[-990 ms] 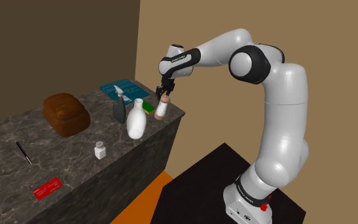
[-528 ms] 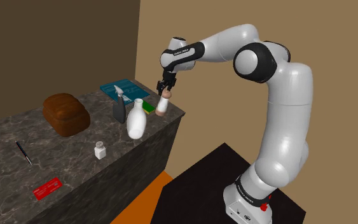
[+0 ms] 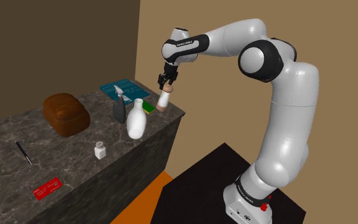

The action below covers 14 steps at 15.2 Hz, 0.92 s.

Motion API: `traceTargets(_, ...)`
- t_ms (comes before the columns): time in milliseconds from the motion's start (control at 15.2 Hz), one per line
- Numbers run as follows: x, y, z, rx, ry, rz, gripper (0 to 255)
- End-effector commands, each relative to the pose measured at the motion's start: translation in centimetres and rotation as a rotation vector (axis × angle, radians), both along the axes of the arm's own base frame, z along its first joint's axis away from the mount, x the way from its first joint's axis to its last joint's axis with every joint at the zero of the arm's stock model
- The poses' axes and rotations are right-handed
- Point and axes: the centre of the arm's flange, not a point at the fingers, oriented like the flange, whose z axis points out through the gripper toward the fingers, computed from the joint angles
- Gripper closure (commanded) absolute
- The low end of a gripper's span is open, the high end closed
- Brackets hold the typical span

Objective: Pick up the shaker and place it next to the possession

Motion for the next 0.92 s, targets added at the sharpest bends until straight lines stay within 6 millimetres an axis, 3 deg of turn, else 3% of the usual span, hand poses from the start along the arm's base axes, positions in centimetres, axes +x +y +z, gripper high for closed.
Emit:
traceTargets(0,0.0,0.1,1.0,0.0,0.0,0.0,255)
traceTargets(858,0.0,0.1,7.9,0.0,0.0,0.0,255)
